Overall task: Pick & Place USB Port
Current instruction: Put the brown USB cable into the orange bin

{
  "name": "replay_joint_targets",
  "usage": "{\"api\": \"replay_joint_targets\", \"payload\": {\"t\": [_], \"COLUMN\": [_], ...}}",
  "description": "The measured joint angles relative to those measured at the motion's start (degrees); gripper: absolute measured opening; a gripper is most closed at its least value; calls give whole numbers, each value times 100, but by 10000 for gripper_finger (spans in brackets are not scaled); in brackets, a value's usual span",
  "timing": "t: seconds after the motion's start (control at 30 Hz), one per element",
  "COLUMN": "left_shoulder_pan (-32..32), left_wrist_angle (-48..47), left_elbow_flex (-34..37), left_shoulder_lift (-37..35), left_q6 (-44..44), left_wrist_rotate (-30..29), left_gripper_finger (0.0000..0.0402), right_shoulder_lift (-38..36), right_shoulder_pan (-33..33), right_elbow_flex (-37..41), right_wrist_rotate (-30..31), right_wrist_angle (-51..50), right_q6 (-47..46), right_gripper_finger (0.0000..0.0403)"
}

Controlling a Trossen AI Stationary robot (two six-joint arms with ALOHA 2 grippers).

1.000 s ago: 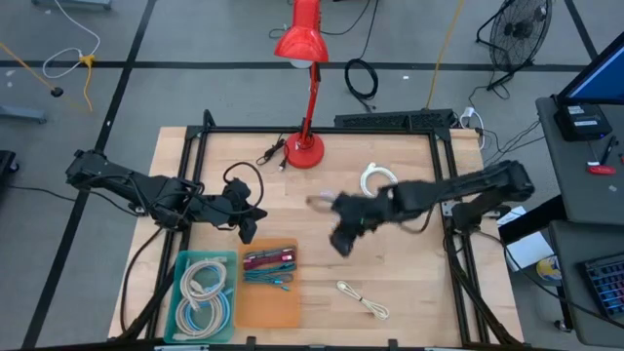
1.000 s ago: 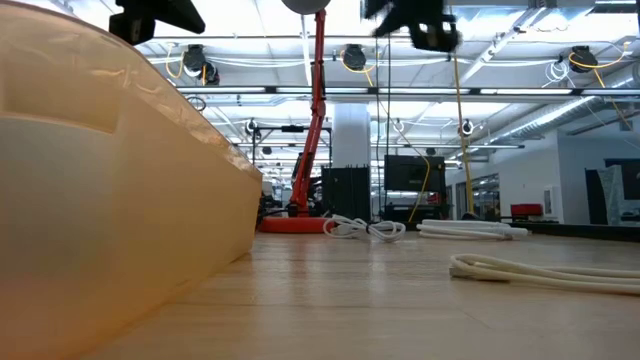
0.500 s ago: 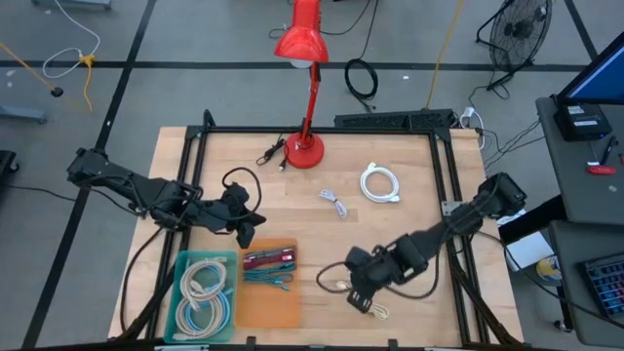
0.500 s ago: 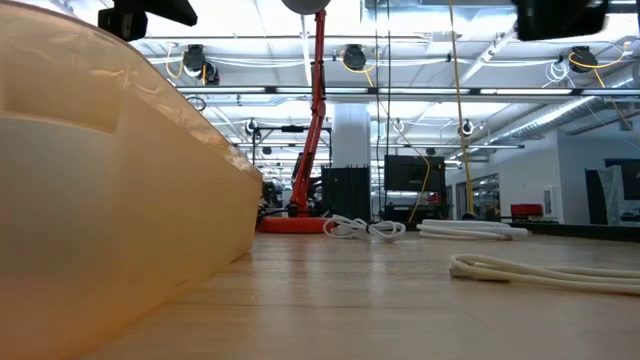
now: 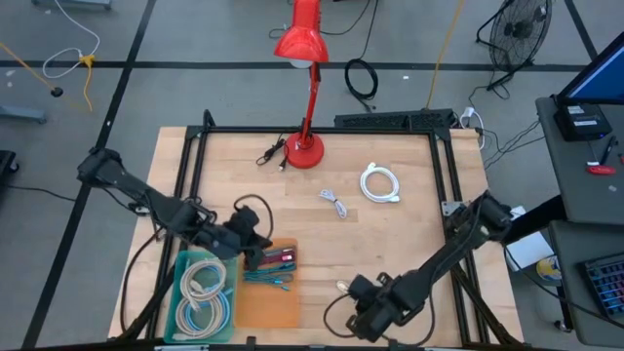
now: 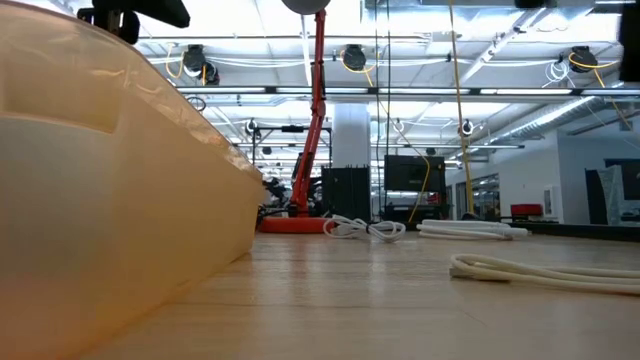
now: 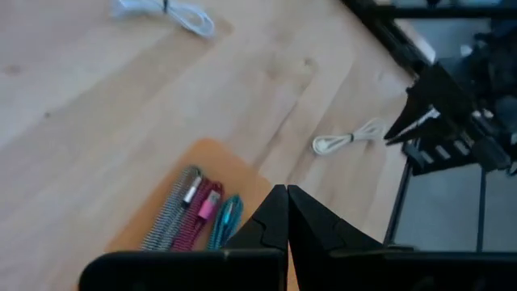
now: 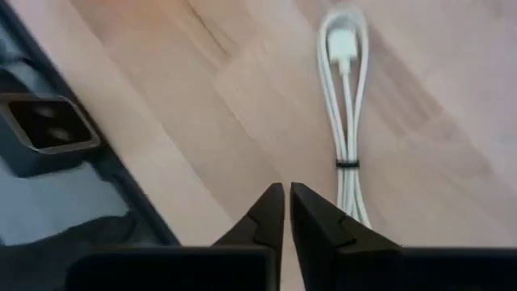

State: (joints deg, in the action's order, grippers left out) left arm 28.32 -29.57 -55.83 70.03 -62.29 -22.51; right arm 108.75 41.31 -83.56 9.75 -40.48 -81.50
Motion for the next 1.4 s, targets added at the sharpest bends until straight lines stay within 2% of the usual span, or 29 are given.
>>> {"api": "replay_joint_targets", "payload": {"t": [0.1,0.2,0.4,0.6,0.73,0.87,0.97,1.07,1.23,1.4], "left_shoulder_pan": [107,176,362,644,786,923,1039,1126,1193,1193], "left_wrist_angle": [186,362,649,673,674,695,717,715,717,722], "left_elbow_flex": [0,0,-2,-2,-2,-2,-4,-4,-4,-4], "left_shoulder_lift": [275,516,811,886,874,862,862,862,862,862], "left_q6": [-71,-104,-110,-143,-147,-267,-369,-438,-587,-737], "left_wrist_rotate": [-1,10,109,108,107,139,148,146,43,-137], "left_gripper_finger": [3,3,3,3,3,3,3,3,3,3], "right_shoulder_lift": [179,246,264,277,295,251,242,247,273,211], "right_shoulder_pan": [14,-55,-239,-214,-215,-189,-161,-127,-99,-94], "right_elbow_flex": [1,0,-1,77,482,1045,1391,1571,1603,1556], "right_wrist_rotate": [-93,-222,-772,-657,-596,-738,-836,-974,-1305,-1070], "right_wrist_angle": [-4,-54,-166,-137,8,764,1111,1220,1296,1457], "right_q6": [-34,64,378,474,316,-64,-377,-679,-848,-1185], "right_gripper_finger": [6,14,83,160,187,196,185,148,24,9]}}
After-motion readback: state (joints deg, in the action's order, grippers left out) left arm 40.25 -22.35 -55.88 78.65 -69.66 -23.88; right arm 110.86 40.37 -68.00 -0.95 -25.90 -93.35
